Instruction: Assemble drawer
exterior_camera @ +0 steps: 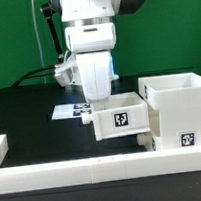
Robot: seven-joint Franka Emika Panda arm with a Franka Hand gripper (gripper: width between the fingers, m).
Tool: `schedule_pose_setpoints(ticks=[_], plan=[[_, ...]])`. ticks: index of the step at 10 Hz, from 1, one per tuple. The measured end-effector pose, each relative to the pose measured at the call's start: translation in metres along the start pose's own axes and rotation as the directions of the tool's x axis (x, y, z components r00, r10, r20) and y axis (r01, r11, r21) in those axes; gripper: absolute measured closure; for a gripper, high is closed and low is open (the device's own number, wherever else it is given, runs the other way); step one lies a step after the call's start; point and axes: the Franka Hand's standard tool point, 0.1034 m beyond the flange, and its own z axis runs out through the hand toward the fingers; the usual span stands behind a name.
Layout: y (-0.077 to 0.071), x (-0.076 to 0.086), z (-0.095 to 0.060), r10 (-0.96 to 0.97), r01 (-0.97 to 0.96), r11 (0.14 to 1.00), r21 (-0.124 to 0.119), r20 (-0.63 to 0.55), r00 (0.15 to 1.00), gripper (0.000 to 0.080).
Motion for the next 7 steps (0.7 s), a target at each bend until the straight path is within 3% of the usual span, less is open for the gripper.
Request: schedule_pose_setpoints(ticks=[4, 5, 6, 7], plan=[[-0.0014, 0.0006, 0.0038, 0.0, 0.0, 1.0, 0.007, -0.002, 1.0, 0.0722], [-0.0029, 0.0005, 0.0045, 0.0, 0.0, 1.0, 0.016, -0.001, 1.0, 0.0722], [-0.0052, -0.0006, 0.0046, 0.001, -0.001, 0.999, 0.041, 0.003, 1.0, 0.0722], [-0.0042, -0.0006, 0.0042, 0.001, -0.001, 0.999, 0.037, 0.002, 1.0, 0.0722]])
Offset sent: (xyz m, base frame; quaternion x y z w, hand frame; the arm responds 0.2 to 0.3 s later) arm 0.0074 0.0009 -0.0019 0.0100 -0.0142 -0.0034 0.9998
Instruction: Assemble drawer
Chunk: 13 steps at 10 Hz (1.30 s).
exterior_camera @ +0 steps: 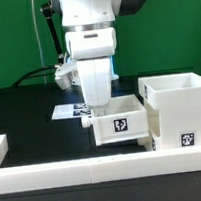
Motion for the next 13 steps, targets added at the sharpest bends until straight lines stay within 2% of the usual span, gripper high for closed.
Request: schedule_pose_setpoints(ticks=[4, 6, 13], plan=[[0.0015, 0.0008, -0.0011, -0.001, 0.001, 1.0, 0.001, 0.001, 1.0, 0.0722], [0.0069, 0.0073, -0.0042, 0.006, -0.006, 1.0, -0.003, 0.002, 1.0, 0.0722], [0.0084, 0.0093, -0.0041, 0.001, -0.001, 1.0, -0.005, 0.001, 1.0, 0.0722]])
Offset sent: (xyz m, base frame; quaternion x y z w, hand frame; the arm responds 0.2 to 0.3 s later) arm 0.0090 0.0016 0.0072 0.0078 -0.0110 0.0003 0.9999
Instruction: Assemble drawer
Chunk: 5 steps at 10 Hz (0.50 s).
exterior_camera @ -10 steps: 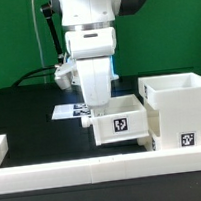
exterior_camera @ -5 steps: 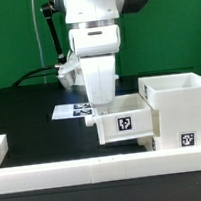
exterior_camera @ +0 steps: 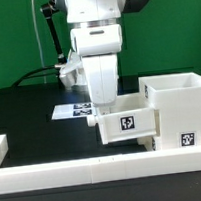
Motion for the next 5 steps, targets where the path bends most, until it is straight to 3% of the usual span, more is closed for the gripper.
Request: schedule_pose_setpoints(ticks=[5], plan=[[0.0025, 0.0013, 0.0059, 0.001, -0.001, 1.0, 0.007, -0.003, 1.0, 0.0722]])
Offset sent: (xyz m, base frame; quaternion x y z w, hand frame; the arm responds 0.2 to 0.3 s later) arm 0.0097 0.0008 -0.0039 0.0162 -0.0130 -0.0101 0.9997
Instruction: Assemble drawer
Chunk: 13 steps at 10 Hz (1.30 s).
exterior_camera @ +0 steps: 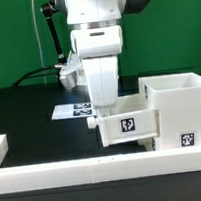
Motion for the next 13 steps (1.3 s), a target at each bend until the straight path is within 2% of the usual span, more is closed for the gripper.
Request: schedule_pose_setpoints(ticks=[7, 13], plan=[[-0.001, 0.003, 0.002, 0.005, -0.005, 1.0, 0.002, -0.002, 1.0, 0.0722], [0.001, 0.018, -0.003, 0.007, -0.008, 1.0, -0.006, -0.008, 1.0, 0.0767]])
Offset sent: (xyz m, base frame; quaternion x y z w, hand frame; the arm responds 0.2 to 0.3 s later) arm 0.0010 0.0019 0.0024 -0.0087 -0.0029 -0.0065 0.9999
